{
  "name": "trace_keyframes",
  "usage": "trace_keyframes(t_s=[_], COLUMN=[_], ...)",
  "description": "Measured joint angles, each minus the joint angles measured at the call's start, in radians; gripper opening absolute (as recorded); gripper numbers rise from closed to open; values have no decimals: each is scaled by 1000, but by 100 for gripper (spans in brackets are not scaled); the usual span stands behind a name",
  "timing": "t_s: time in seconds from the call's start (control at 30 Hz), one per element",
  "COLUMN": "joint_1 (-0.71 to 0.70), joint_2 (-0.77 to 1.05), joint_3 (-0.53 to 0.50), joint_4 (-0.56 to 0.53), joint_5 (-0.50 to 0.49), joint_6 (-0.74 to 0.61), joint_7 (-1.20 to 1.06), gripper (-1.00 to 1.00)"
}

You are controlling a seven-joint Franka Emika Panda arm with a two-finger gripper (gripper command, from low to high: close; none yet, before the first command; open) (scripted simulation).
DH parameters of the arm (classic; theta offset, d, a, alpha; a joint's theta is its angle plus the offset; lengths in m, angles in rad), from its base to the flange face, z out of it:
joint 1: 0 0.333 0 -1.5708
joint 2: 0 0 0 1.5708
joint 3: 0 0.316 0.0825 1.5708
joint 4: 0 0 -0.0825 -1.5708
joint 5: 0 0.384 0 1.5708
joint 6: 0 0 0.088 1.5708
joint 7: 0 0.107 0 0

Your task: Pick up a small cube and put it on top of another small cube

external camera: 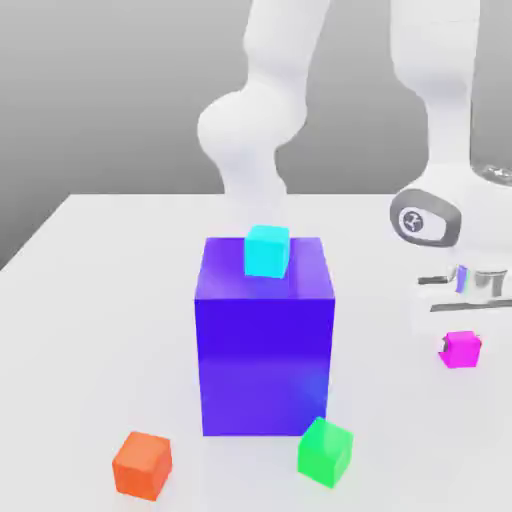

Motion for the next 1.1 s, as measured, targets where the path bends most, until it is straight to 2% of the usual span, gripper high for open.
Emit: trace_keyframes(t_s=[0.1,0.37,0.47,0.8,1.1], joint_1=[6,40,34,-369,-537], joint_2=[-12,-185,-230,-281,-288], joint_3=[-7,-55,-55,-256,-343], joint_4=[-2,-34,-38,137,140], joint_5=[-4,-63,-38,138,12], joint_6=[-8,-147,-188,-218,-334], joint_7=[2,46,45,-144,-274], gripper=[-100,-100,-100,-100,-100])
